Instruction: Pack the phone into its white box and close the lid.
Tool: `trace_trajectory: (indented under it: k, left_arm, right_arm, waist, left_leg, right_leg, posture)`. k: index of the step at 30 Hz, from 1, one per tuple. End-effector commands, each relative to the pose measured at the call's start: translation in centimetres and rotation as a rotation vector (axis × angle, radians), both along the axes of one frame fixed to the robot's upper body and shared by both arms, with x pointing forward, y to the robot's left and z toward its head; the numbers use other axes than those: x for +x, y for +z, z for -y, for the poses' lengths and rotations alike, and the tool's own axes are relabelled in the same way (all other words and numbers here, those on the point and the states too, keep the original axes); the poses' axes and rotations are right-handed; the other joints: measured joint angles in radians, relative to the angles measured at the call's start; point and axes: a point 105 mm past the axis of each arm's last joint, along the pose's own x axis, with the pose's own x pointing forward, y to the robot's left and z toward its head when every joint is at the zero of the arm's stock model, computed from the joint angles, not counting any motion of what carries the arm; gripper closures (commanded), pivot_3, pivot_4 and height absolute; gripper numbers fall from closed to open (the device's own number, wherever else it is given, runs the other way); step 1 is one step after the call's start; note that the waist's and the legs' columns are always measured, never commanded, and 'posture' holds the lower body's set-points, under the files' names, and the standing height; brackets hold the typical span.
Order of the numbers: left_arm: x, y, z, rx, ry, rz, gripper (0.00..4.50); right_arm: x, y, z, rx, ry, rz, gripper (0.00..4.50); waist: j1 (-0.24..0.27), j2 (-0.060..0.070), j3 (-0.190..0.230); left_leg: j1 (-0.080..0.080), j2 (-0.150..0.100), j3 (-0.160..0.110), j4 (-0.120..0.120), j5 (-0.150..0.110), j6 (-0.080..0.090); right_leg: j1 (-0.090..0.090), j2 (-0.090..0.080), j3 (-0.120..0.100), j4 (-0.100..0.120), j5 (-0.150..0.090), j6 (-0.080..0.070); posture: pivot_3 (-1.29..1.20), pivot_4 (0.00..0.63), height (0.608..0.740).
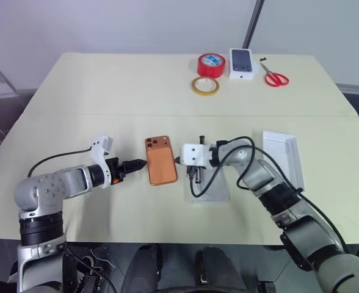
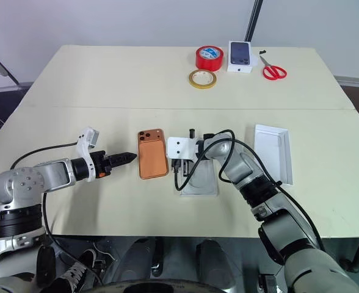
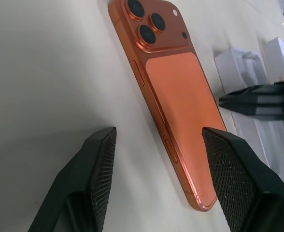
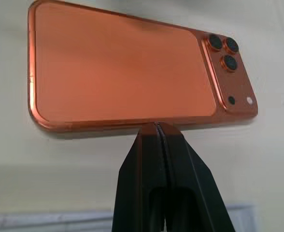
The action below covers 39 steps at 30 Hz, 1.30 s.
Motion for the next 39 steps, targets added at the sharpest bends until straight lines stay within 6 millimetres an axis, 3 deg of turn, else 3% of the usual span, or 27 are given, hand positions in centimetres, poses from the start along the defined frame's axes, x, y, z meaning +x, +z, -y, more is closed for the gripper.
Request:
trace_trajectory:
  k: [1,9,22,25,30,33,37,39]
  left_arm:
    - [-0.4,-1.1,0.8,-0.023,-0.015,-0.074,1.55]
    - [-0.1,-2.6,3.3,0.008,-0.048,-0.151,1.55]
    - [0.3,-0.8,7.1,-0.096,-0.149,-0.192,1.55]
    - [0.4,-0.9,6.8,-0.044,-0.146,-0.173,1.55]
    - [1.0,0.1,4.6,-0.075,-0.076,-0.131,1.55]
    - [0.9,0.1,3.6,-0.078,-0.058,-0.129,2.37]
    - [0.6,-0.1,2.8,-0.069,-0.054,-0.134,4.27]
    - [0.5,-0.3,2.7,-0.068,-0.053,-0.138,4.27]
  right_arm:
    - [0.4,-0.2,-0.3,-0.023,-0.011,0.004,4.45]
    - [0.1,-0.8,-1.7,-0.060,0.032,0.035,4.45]
    - [-0.9,-0.9,-2.3,-0.028,0.050,0.011,4.45]
    - [-1.0,-0.9,-2.5,-0.022,0.055,0.011,4.45]
    - [-0.7,-0.9,-2.2,-0.022,0.037,0.019,4.45]
    - [-0.8,-1.0,-2.0,-0.027,0.039,0.023,4.50]
    - [-0.9,-1.1,-2.0,-0.024,0.041,0.020,4.50]
    - [-1.0,-1.1,-2.0,-0.024,0.045,0.025,4.50]
  waist:
    - [0.001,0.000,0.000]
    - [0.001,0.000,-0.003]
    - [0.001,0.000,-0.006]
    - [-0.004,0.000,-0.006]
    - [-0.009,0.000,-0.006]
    - [-0.010,0.000,-0.006]
    - [-0.008,-0.001,-0.006]
    - [-0.010,-0.001,-0.006]
  left_leg:
    - [0.000,0.000,0.000,0.000,0.000,0.000]
    - [0.003,-0.001,0.000,0.000,0.000,0.000]
    - [0.003,-0.002,-0.002,0.000,0.000,-0.001]
    - [0.003,-0.002,-0.002,-0.001,0.001,-0.002]
    - [0.003,-0.001,-0.002,-0.002,0.002,-0.003]
    - [0.003,-0.001,-0.002,-0.002,0.002,-0.004]
    - [0.002,-0.001,-0.002,-0.002,0.002,-0.004]
    - [0.002,-0.001,-0.001,-0.003,0.002,-0.004]
  right_leg:
    - [0.000,0.000,0.000,0.000,0.000,0.000]
    - [0.003,0.000,0.000,-0.001,0.000,0.000]
    - [0.005,-0.001,-0.001,-0.002,0.000,0.000]
    - [0.004,0.000,-0.001,-0.002,0.000,0.000]
    - [0.003,0.000,-0.001,-0.002,0.000,0.000]
    - [0.002,0.001,0.000,-0.001,0.000,0.000]
    - [0.001,0.001,0.000,-0.001,0.000,0.000]
    - [0.002,0.001,0.000,-0.001,0.000,0.000]
  posture:
    - [0.00,0.150,0.740]
    - [0.00,0.150,0.740]
    - [0.00,0.150,0.740]
    - [0.00,0.150,0.740]
    - [0.00,0.150,0.740]
    - [0.00,0.150,0.740]
    - [0.00,0.150,0.740]
    - [0.00,0.150,0.740]
